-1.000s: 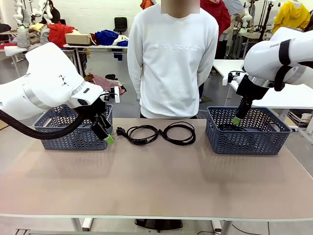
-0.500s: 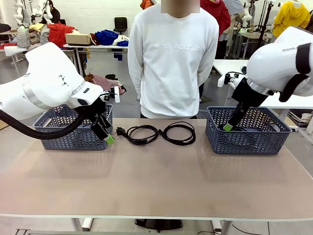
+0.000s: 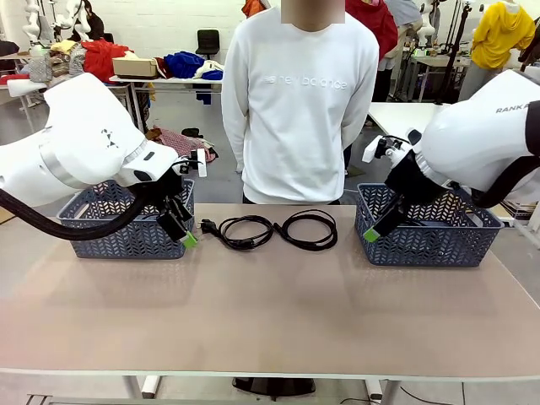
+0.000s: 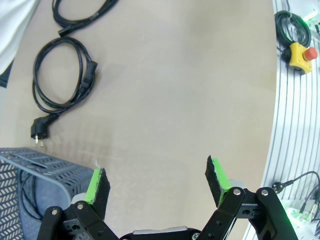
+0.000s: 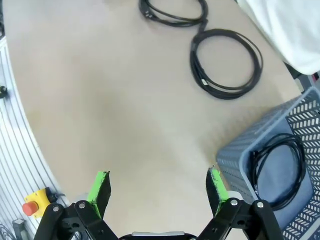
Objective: Organize the cables according to human instructions.
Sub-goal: Pick up a bundle of cables and place it in the basket indicated by the human.
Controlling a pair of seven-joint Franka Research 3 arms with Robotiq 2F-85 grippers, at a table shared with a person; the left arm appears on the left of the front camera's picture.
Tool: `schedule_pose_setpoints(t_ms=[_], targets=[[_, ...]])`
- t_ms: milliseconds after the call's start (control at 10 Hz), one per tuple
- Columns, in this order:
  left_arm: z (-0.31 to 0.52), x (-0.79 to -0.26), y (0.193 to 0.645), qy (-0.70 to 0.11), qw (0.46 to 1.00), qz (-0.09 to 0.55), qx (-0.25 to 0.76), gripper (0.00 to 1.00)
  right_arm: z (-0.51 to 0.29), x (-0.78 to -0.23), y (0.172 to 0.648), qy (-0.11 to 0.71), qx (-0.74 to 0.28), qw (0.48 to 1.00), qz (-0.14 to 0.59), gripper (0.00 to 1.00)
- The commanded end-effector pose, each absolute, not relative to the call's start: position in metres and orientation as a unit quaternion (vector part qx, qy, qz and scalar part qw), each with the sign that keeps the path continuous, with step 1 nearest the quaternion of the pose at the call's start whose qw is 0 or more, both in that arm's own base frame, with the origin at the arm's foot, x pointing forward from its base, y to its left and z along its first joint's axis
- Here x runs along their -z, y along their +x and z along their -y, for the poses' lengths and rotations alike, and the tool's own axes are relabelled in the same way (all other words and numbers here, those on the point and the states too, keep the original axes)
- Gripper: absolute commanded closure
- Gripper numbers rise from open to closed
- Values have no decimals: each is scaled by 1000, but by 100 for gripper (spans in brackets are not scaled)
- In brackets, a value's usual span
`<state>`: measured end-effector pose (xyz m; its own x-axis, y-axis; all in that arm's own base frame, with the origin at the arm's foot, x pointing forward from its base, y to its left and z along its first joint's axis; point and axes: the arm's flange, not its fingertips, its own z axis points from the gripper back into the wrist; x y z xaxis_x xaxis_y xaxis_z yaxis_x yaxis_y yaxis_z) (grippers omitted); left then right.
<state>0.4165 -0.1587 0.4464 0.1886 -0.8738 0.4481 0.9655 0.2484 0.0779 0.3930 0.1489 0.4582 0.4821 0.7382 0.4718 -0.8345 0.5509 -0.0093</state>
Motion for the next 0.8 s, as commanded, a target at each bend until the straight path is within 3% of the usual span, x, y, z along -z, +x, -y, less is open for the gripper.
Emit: schedule_pose_setpoints(t_ms=[0,700], targets=[[157,-448,416,-114,765,200,602,0,-151,-449,392,129,-474,841,227,0],[157,-448,416,-114,765,200,602,0,-158,-455,390,117,-470,849,213,0]])
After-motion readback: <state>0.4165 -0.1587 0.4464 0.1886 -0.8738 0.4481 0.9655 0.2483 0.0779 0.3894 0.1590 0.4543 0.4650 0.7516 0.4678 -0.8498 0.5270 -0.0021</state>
